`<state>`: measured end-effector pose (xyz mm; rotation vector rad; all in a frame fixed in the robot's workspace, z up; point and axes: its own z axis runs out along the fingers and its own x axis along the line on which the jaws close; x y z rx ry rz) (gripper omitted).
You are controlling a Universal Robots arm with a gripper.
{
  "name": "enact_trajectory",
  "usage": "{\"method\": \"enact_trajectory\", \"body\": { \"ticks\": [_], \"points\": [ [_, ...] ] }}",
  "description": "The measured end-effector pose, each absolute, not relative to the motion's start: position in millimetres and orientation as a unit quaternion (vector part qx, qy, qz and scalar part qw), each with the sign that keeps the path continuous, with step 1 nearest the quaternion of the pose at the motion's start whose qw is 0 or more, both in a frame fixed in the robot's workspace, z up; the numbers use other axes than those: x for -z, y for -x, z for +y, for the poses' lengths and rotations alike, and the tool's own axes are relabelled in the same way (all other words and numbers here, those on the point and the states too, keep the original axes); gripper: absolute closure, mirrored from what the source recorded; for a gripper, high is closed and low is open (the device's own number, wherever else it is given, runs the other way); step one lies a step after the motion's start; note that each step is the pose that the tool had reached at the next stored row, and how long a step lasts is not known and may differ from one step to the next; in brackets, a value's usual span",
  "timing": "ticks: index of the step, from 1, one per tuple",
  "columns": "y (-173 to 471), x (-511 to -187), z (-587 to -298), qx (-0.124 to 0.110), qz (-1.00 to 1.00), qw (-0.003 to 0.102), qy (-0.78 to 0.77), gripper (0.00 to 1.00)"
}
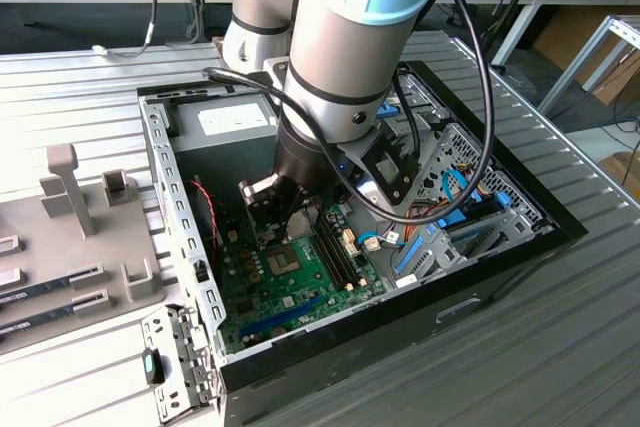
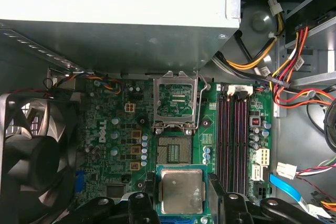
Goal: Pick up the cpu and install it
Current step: 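Pick up the cpu and move it towards the insertion slot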
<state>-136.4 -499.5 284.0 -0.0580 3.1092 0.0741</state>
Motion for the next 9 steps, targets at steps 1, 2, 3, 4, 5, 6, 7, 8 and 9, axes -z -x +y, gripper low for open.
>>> {"method": "enact_trajectory", "body": {
  "ticks": [1,2,3,4,5,6,7,8,9],
  "points": [
    [136.4,-283.7,-499.5,-0.024,0.999,0.015,0.019,0.53],
    [136.4,-283.4,-499.5,-0.024,0.999,0.015,0.019,0.53],
    [136.4,-283.2,-499.6,-0.024,0.999,0.015,0.019,0.53],
    [136.4,-282.9,-499.6,-0.024,0.999,0.015,0.019,0.53],
    [136.4,-282.7,-499.6,-0.024,0.999,0.015,0.019,0.53],
    [136.3,-282.2,-499.6,-0.024,0.999,0.015,0.019,0.53],
    [136.3,-281.9,-499.6,-0.024,0.999,0.015,0.019,0.53],
    [136.3,-281.8,-499.6,-0.024,0.999,0.015,0.019,0.53],
    [136.2,-281.2,-499.6,-0.024,0.999,0.015,0.019,0.53]
  ]
}}
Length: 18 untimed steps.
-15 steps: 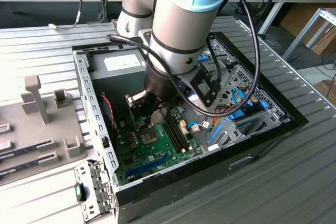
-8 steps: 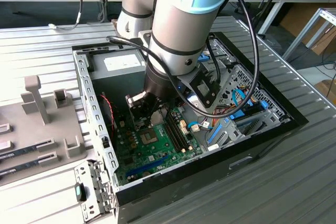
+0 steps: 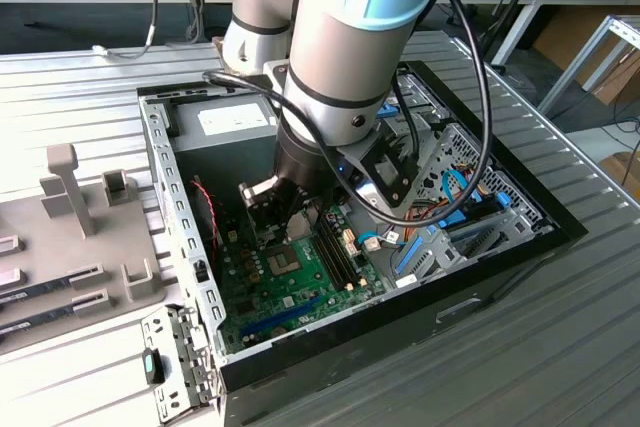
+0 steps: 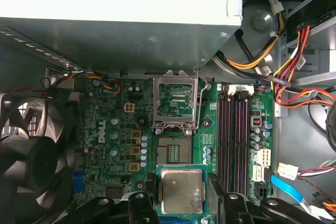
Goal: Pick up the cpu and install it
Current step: 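Pick up the cpu and move it towards the insertion slot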
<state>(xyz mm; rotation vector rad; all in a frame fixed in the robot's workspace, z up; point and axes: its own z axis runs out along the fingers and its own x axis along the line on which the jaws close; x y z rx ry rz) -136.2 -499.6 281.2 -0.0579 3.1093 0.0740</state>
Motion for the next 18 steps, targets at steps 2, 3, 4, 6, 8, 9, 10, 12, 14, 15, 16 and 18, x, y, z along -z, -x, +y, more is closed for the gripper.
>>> {"method": "enact_trajectory", "body": {
  "ticks": [2,3,4,6,8,9,10,12,14,15,16,18],
  "points": [
    [136.1,-280.7,-499.6,-0.024,0.999,0.015,0.019,0.53],
    [136.1,-280.5,-499.6,-0.024,0.999,0.015,0.019,0.53],
    [136.1,-280.2,-499.6,-0.024,0.999,0.015,0.019,0.53],
    [136.1,-279.8,-499.6,-0.024,0.999,0.015,0.019,0.53],
    [136.1,-279.3,-499.6,-0.024,0.999,0.015,0.019,0.53],
    [136.0,-279.0,-499.7,-0.024,0.999,0.015,0.019,0.53],
    [136.0,-278.6,-499.7,-0.024,0.999,0.015,0.019,0.53],
    [136.0,-278.0,-499.7,-0.024,0.999,0.015,0.019,0.53],
    [136.0,-277.4,-499.7,-0.024,0.999,0.015,0.019,0.53],
    [135.9,-277.1,-499.7,-0.024,0.999,0.015,0.019,0.53],
    [135.9,-276.9,-499.7,-0.024,0.999,0.015,0.019,0.53],
    [135.9,-276.4,-499.7,-0.024,0.999,0.015,0.019,0.53]
  ]
}}
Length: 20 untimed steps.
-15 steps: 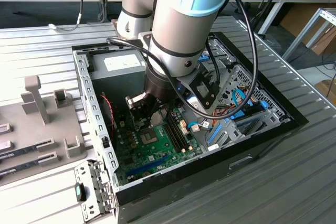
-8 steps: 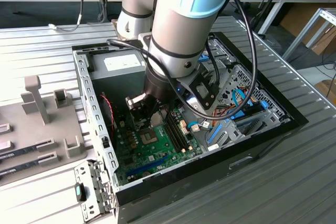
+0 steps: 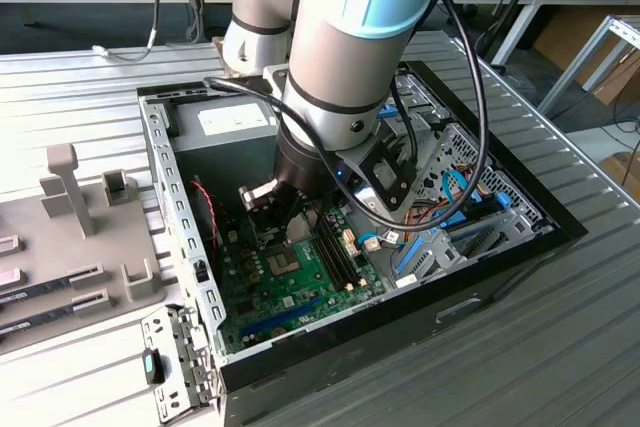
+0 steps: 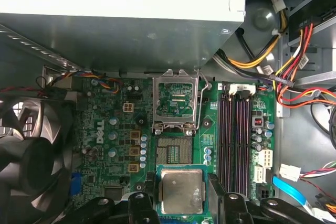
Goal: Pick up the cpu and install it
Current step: 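Pick up the cpu and move it towards the insertion slot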
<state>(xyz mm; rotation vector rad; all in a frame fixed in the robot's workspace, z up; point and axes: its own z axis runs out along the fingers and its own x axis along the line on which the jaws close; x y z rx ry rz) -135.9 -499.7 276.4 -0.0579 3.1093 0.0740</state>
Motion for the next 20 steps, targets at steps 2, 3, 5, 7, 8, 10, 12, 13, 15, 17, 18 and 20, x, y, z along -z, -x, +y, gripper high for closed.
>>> {"method": "enact_trajectory", "body": {
  "ticks": [2,3,5,7,8,10,12,13,15,17,18,20],
  "points": [
    [135.9,-275.9,-499.8,-0.024,0.999,0.015,0.019,0.53],
    [135.9,-275.6,-499.8,-0.024,0.999,0.015,0.019,0.53],
    [135.9,-275.2,-499.8,-0.024,0.999,0.015,0.019,0.53],
    [135.8,-274.7,-499.8,-0.024,0.999,0.015,0.019,0.53],
    [135.8,-274.5,-499.8,-0.024,0.999,0.015,0.019,0.53],
    [135.8,-273.9,-499.8,-0.024,0.999,0.015,0.019,0.53],
    [135.7,-273.5,-499.8,-0.024,0.999,0.015,0.019,0.53],
    [135.7,-273.2,-499.9,-0.024,0.999,0.015,0.019,0.53],
    [135.7,-272.8,-499.9,-0.024,0.999,0.015,0.019,0.53],
    [135.6,-272.2,-499.9,-0.024,0.999,0.015,0.019,0.53],
    [135.6,-272.0,-499.9,-0.024,0.999,0.015,0.019,0.53],
    [135.6,-271.5,-499.9,-0.024,0.999,0.015,0.019,0.53]
  ]
}}
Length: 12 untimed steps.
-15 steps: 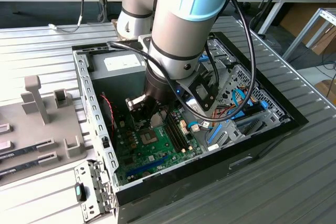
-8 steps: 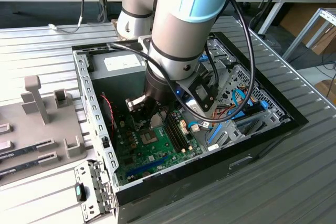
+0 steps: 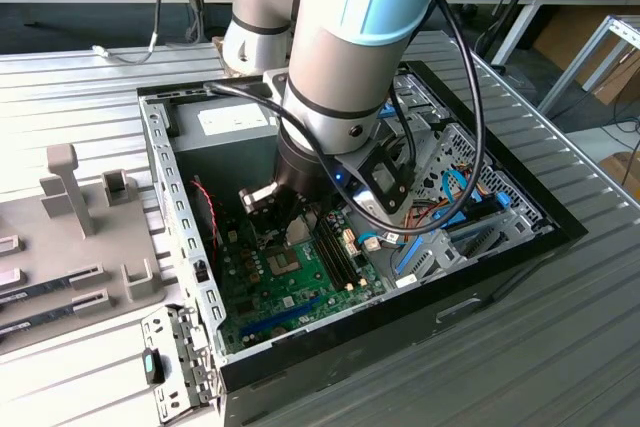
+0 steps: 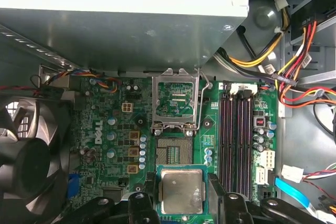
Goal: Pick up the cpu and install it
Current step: 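Pick up the cpu and move it towards the insertion slot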
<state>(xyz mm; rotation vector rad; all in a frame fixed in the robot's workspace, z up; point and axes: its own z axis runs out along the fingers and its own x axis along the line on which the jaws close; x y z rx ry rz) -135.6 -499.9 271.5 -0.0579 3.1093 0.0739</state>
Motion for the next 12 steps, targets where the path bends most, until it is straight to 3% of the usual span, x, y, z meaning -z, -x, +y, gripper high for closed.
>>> {"method": "enact_trajectory", "body": {
  "ticks": [12],
  "points": [
    [135.2,-267.2,-500.0,-0.024,0.999,0.015,0.019,0.53]
  ]
}}
